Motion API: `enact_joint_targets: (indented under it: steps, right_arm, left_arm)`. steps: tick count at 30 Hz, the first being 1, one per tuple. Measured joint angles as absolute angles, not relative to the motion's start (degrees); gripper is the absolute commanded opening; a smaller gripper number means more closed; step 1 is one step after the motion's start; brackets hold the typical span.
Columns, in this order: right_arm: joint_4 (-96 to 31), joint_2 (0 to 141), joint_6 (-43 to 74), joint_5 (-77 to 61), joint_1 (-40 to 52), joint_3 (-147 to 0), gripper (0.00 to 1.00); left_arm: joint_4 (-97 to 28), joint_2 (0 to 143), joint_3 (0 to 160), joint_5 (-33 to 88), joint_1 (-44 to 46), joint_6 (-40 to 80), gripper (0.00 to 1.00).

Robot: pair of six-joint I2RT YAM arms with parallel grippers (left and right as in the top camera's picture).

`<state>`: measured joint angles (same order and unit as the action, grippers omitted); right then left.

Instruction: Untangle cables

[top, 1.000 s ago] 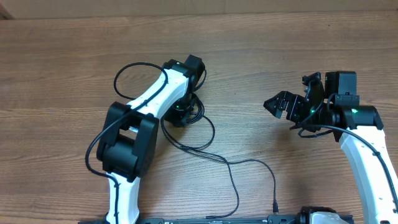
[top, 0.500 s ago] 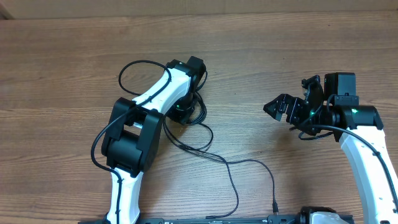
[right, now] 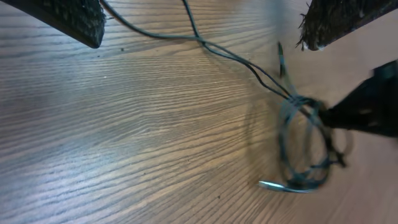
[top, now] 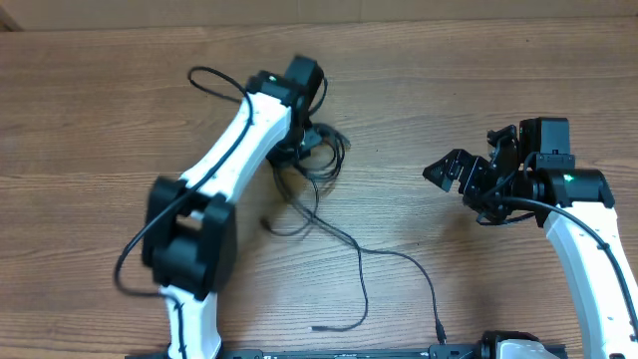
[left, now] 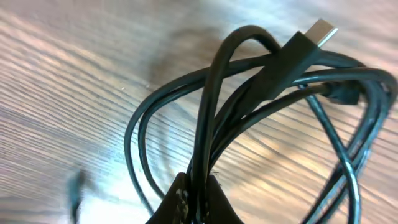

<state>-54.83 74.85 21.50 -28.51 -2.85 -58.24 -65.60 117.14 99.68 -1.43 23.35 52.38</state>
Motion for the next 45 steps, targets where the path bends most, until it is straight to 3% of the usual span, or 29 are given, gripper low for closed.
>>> enact_joint_targets:
  steps: [15, 28, 36, 45]
  right_arm:
    - [-52.62, 74.85, 25.45, -31.64, -2.85, -58.24, 1.00]
    - [-50.13, 74.85, 25.93, -38.72, 2.02, -58.24, 1.00]
    - [-37.47, 74.85, 35.35, -38.50, 11.99, -58.22, 1.00]
    - [-35.24, 76.49, 51.81, -27.68, 18.06, -58.22, 1.00]
  left_arm:
    - [-65.56, 109.30, 100.29, 8.56, 23.22, 40.18, 0.04]
    - [-62.52, 109.30, 100.29, 22.96, 17.39, 39.62, 0.04]
    - [-62.67, 109.30, 100.29, 27.46, 17.61, 27.22, 0.04]
    - [-62.92, 109.30, 100.29, 29.41, 18.79, 20.75, 0.04]
